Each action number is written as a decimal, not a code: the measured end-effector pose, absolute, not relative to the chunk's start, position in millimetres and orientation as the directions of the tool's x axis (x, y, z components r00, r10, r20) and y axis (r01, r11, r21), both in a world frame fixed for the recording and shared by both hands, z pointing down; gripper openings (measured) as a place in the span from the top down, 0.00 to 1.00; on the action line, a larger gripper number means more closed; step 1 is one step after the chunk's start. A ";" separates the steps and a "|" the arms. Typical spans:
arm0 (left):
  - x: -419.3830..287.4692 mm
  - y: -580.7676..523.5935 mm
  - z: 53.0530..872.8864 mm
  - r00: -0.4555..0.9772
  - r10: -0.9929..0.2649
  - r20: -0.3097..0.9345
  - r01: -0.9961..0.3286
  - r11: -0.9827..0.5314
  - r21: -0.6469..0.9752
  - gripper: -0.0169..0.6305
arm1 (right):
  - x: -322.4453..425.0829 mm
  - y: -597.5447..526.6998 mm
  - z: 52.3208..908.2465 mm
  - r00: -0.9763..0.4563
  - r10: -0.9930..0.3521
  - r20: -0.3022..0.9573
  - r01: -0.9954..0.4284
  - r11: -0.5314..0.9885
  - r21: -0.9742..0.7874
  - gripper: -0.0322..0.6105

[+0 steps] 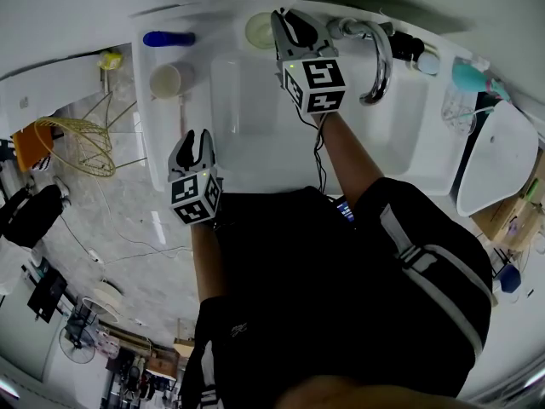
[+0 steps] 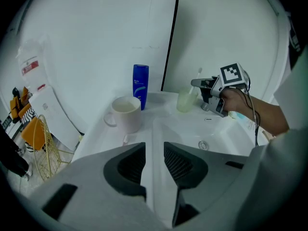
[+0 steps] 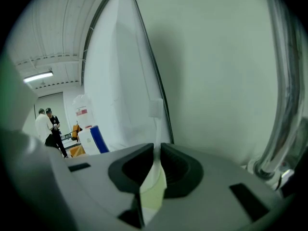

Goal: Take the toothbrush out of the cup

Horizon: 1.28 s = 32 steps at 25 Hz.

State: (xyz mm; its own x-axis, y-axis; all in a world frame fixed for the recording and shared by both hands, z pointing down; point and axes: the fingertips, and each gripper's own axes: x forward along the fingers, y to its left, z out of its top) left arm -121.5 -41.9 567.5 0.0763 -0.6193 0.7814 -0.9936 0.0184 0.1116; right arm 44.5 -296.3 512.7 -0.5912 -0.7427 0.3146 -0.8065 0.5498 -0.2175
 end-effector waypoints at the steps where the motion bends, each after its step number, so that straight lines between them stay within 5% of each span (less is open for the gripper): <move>1: -121.8 -41.8 566.5 0.078 -0.622 0.779 -0.994 0.016 0.113 0.78 | 45.2 -296.8 510.5 -0.589 -0.746 0.309 -0.808 0.548 -0.216 0.87; 22: -173.6 -41.1 549.9 0.151 -0.701 0.697 -0.984 -0.042 0.171 0.79 | 31.6 -259.7 397.8 -0.580 -0.807 0.110 -0.812 0.561 -0.161 0.87; 32: -185.3 -32.6 547.3 0.307 -0.703 0.641 -0.950 -0.187 0.250 0.80 | -22.0 -178.7 392.2 -0.599 -0.777 0.195 -0.800 0.567 -0.196 0.87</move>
